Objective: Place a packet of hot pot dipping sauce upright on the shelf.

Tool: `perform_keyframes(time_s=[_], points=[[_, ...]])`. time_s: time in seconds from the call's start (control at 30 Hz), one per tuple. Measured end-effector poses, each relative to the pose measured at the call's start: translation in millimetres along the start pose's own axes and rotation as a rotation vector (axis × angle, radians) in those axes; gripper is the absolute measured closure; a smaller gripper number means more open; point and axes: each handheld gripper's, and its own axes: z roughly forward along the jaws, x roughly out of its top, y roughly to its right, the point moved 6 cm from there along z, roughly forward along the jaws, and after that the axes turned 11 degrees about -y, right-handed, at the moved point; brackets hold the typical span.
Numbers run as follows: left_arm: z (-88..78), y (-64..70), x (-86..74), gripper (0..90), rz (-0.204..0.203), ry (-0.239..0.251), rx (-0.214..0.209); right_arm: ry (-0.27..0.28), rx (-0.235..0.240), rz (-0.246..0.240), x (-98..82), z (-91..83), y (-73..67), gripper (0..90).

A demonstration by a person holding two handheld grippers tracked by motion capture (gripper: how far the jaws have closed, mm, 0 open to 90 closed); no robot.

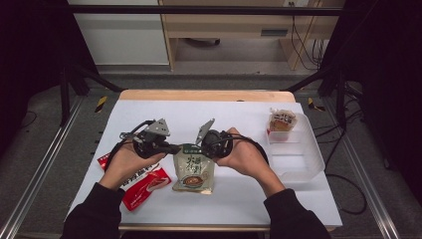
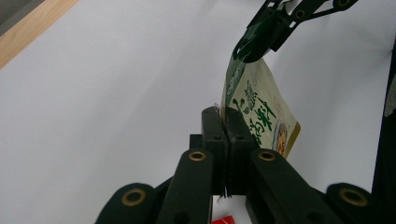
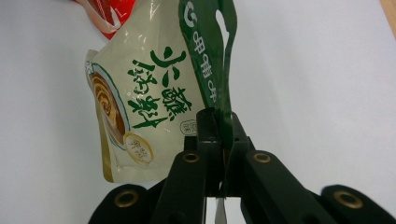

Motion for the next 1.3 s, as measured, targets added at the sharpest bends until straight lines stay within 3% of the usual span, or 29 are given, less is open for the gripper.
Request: perform_keyframes(time_s=[0.17,0.23,0.4,0.6,0.9,1.3], points=[[-2.6,-0.1,-5.3,74.8,-0.014,0.039,0.004,-0.006,-0.003,-0.021,-0.6,-2.9,-1.0,90.0],[-6.8,-0.7,-8.0,61.3,-0.034,0.061,0.026,-0.01,-0.005,-0.009,-1.9,-5.2,-1.1,90.0],[-15.5,-0.6,-18.9,46.5,-0.061,0.106,0.061,-0.009,0.003,-0.011,-5.9,-12.4,-2.7,90.0],[-13.7,-9.4,-38.5,31.3,-0.111,0.11,0.127,0.005,0.012,0.01,-9.2,-26.3,-6.1,90.0],[5.3,-15.1,-59.9,19.4,-0.145,0.013,0.179,0.026,-0.031,0.004,-15.4,-48.8,3.0,90.0],[14.1,-19.3,-75.3,13.6,-0.178,-0.01,0.186,0.063,-0.082,0.037,-36.1,-83.2,33.2,90.0]])
